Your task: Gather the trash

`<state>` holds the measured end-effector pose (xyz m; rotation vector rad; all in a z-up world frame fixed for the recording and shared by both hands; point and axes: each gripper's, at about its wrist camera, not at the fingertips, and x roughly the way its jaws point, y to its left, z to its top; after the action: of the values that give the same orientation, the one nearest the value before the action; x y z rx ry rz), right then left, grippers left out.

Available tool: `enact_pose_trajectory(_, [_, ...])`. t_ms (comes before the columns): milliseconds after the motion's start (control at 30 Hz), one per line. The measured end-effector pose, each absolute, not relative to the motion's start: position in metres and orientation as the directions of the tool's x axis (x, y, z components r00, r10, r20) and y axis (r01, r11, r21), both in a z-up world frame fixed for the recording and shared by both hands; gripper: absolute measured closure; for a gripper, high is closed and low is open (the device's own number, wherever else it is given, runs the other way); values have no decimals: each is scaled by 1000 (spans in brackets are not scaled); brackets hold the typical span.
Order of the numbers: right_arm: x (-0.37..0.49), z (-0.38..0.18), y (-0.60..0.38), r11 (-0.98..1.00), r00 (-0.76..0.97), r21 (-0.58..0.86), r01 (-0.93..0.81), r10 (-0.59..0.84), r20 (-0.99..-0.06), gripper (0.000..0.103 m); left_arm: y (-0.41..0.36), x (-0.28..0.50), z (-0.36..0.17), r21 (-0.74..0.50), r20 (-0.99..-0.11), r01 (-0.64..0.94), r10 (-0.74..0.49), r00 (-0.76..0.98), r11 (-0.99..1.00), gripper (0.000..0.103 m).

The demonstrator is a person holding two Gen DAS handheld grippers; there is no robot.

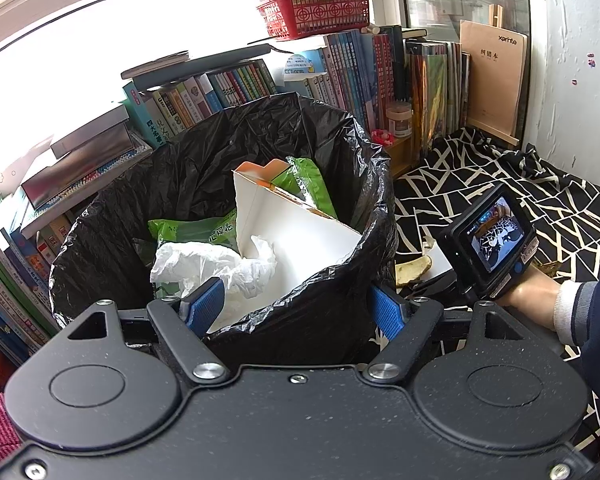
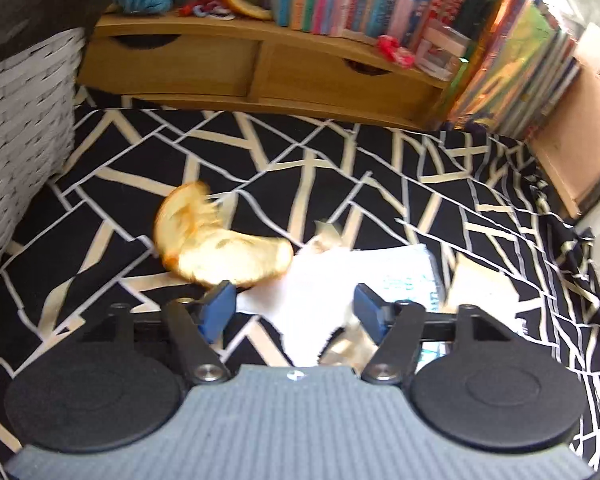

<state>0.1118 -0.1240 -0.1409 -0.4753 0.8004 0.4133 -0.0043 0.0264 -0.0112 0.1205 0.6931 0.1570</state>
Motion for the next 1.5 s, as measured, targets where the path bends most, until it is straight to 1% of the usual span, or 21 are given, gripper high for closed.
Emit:
enact_pose_trajectory(67, [113, -143, -123, 813, 603, -211, -543, 203, -771, 16, 26, -4, -11, 164, -625, -104, 185, 758, 981, 27])
enact_pose_trajectory(167, [114, -145, -120, 815, 621, -230, -532, 190, -760, 13, 26, -4, -11, 165, -625, -104, 185, 758, 981, 27])
enact_pose_trajectory(233, [117, -146, -122, 825, 627, -229, -516, 182, -757, 8, 26, -4, -12, 165, -626, -104, 186, 757, 981, 27])
enact_pose_trajectory(367, [126, -148, -135, 868, 615, -179, -464, 170, -770, 6, 28, -2, -14, 164, -630, -107, 187, 753, 981, 27])
enact_pose_trajectory(400, [128, -147, -138, 878, 601, -149, -455, 180, -779, 9, 28, -2, -14, 164, -631, -107, 188, 753, 981, 27])
enact_pose_trajectory(433, [130, -146, -141, 886, 585, -110, -450, 199, -786, 16, 28, -1, -14, 164, -631, -107, 188, 753, 981, 27])
enact_pose_trajectory(467, [130, -145, -142, 889, 578, -91, -449, 211, -788, 20, 28, -1, -14, 164, -631, -107, 188, 753, 981, 27])
enact_pose_trajectory(500, [129, -144, -141, 887, 576, -87, -454, 217, -788, 32, 28, -1, -14, 164, -631, -107, 187, 752, 981, 27])
enact_pose_trajectory(533, [127, -143, -139, 883, 578, -94, -460, 218, -786, 35, 28, -1, -14, 164, -631, -107, 188, 752, 981, 27])
enact_pose_trajectory(700, [121, -140, -131, 867, 594, -137, -480, 207, -777, 41, 29, 0, -15, 164, -636, -109, 190, 748, 980, 27])
enact_pose_trajectory(800, [121, -133, -132, 870, 599, -133, -476, 210, -773, 45, 28, 0, -15, 164, -637, -110, 190, 747, 980, 27])
enact_pose_trajectory(933, [121, -119, -134, 886, 621, -118, -449, 214, -754, 49, 28, 0, -15, 163, -638, -110, 190, 747, 981, 27])
enact_pose_trajectory(967, [121, -115, -135, 890, 628, -116, -442, 214, -748, 57, 28, 0, -15, 162, -638, -110, 190, 747, 981, 27])
enact_pose_trajectory(1000, [123, -112, -136, 895, 632, -113, -432, 211, -746, 92, 28, 0, -15, 163, -638, -110, 190, 747, 980, 27])
enact_pose_trajectory(1033, [125, -108, -137, 903, 633, -108, -415, 202, -747, 92, 28, 0, -15, 163, -638, -110, 190, 747, 981, 27])
enact_pose_trajectory(1200, [133, -90, -148, 923, 653, -54, -381, 228, -722, 92, 28, 0, -15, 163, -638, -110, 190, 746, 980, 27])
enact_pose_trajectory(1367, [136, -94, -151, 925, 638, -44, -377, 226, -736, 92, 28, 0, -15, 165, -638, -110, 192, 746, 980, 27])
enact_pose_trajectory(1400, [136, -96, -150, 921, 628, -45, -386, 227, -745, 82, 28, -1, -15, 164, -638, -110, 191, 746, 980, 27])
enact_pose_trajectory(1433, [137, -99, -149, 919, 625, -55, -390, 221, -749, 58, 28, 0, -15, 163, -638, -110, 190, 746, 980, 27])
enact_pose_trajectory(1467, [137, -102, -147, 915, 629, -75, -396, 210, -749, 46, 27, 0, -15, 163, -638, -110, 190, 746, 980, 27])
enact_pose_trajectory(1500, [136, -105, -144, 908, 643, -117, -402, 189, -742, 25, 27, -1, -15, 164, -637, -110, 191, 747, 980, 27])
